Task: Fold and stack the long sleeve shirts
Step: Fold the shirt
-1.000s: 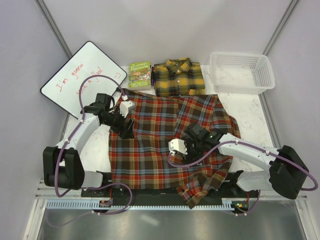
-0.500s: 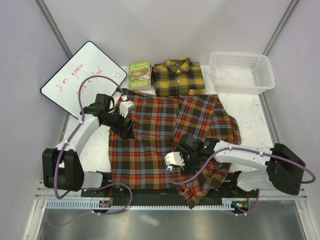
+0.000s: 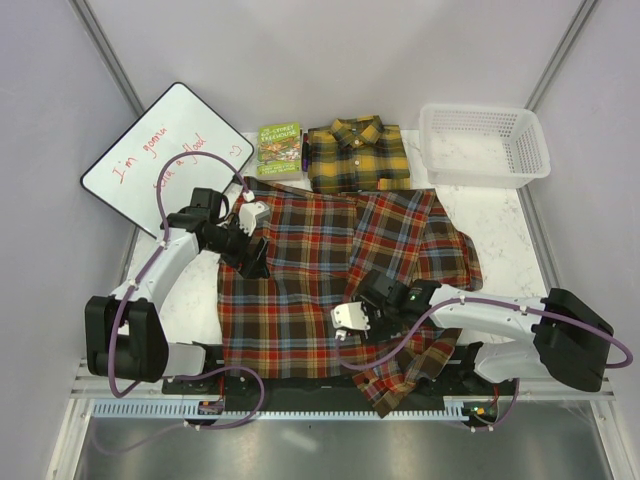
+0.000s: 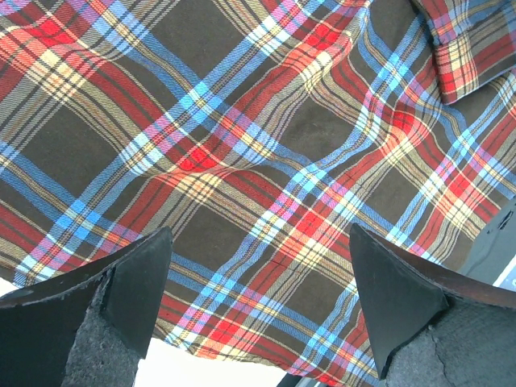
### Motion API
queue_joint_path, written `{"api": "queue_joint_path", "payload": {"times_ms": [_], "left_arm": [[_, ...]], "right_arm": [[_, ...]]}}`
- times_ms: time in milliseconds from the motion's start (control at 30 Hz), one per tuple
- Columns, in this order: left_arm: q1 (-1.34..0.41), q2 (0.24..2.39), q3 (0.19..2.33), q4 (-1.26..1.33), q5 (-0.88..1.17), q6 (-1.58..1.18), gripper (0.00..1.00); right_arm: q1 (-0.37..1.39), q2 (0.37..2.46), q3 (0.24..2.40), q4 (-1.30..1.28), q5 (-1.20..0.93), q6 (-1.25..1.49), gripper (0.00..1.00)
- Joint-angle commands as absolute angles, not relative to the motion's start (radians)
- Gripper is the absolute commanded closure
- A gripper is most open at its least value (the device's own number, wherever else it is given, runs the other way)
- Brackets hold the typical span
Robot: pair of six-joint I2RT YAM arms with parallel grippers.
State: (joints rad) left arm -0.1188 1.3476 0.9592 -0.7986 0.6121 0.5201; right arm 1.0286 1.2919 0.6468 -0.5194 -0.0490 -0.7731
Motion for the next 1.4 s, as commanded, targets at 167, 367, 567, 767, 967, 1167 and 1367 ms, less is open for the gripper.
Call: {"api": "queue_joint_path", "payload": {"times_ms": [167, 367, 567, 767, 967, 1167, 1367], "left_arm": [[-0.112, 1.333, 0.963, -0.795, 0.624, 0.495, 0.03], [-0.103, 1.339, 0.991, -0.781, 0.617, 0.494, 0.04], [-0.045, 1.394, 1.135, -0.672, 0.545, 0.492, 0.01], [-0.032, 1.649, 1.42, -0.584, 0.552, 0.579, 0.02], [-0.032, 1.831, 1.554, -0.462, 0.58, 0.8, 0.14], [-0.058, 1.913, 1.511, -0.339, 0.56, 1.087, 0.2], [-0.08, 1.986, 1.503, -0.298, 0.534, 1.275, 0.36]], "right_arm": [[1.029, 1.263, 0.725, -0.505, 0.003, -0.704, 0.9], [0.98, 1.21, 0.808, -0.595, -0.046, -0.706, 1.0], [0.78, 1.184, 1.027, -0.675, -0.104, -0.758, 1.0], [0.54, 1.325, 1.307, -0.673, -0.161, -0.785, 1.0], [0.399, 1.492, 1.572, -0.657, -0.178, -0.759, 1.0], [0.301, 1.609, 1.756, -0.638, -0.173, -0.769, 1.0], [0.272, 1.684, 1.87, -0.597, -0.155, -0.778, 1.0]]}}
